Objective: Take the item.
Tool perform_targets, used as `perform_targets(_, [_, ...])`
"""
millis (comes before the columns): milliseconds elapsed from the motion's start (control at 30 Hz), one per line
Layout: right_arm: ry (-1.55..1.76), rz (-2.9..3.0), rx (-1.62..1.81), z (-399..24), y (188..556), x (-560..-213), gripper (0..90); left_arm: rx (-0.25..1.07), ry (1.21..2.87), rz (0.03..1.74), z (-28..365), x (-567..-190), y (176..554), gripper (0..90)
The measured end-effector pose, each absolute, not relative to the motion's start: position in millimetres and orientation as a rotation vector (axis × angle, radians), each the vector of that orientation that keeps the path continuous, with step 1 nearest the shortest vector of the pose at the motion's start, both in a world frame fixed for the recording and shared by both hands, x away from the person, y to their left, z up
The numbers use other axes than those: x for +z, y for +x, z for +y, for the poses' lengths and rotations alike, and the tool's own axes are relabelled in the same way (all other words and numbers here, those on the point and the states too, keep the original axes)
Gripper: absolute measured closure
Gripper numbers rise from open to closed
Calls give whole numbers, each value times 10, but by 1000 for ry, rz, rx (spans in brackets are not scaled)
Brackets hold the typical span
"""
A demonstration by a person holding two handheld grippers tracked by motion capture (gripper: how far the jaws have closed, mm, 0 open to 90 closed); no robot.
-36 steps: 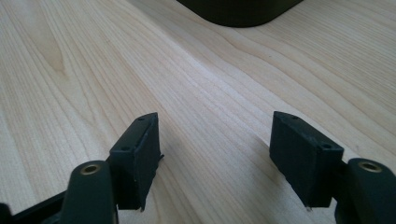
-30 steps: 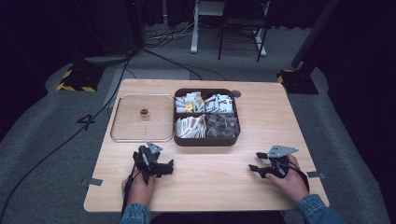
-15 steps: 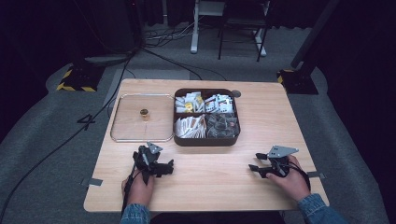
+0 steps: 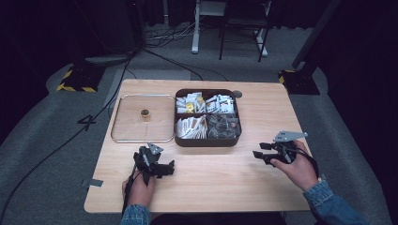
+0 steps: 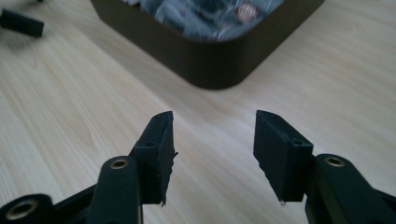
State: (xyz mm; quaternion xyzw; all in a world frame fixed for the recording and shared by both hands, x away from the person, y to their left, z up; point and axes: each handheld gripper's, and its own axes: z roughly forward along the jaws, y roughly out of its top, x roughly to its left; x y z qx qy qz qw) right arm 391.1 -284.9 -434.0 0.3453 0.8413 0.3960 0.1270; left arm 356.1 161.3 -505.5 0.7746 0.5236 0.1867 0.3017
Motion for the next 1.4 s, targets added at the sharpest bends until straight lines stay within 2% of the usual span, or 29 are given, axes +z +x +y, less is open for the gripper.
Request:
perform_targets(467, [960, 2424, 1204, -2767, 4289, -3825, 479, 502, 2048, 1402, 1609, -5055, 3547, 0])
perform_targets(1400, [1093, 2301, 1219, -2369, 5269, -3551, 432, 499, 2048, 1398, 1618, -5055, 3551, 0])
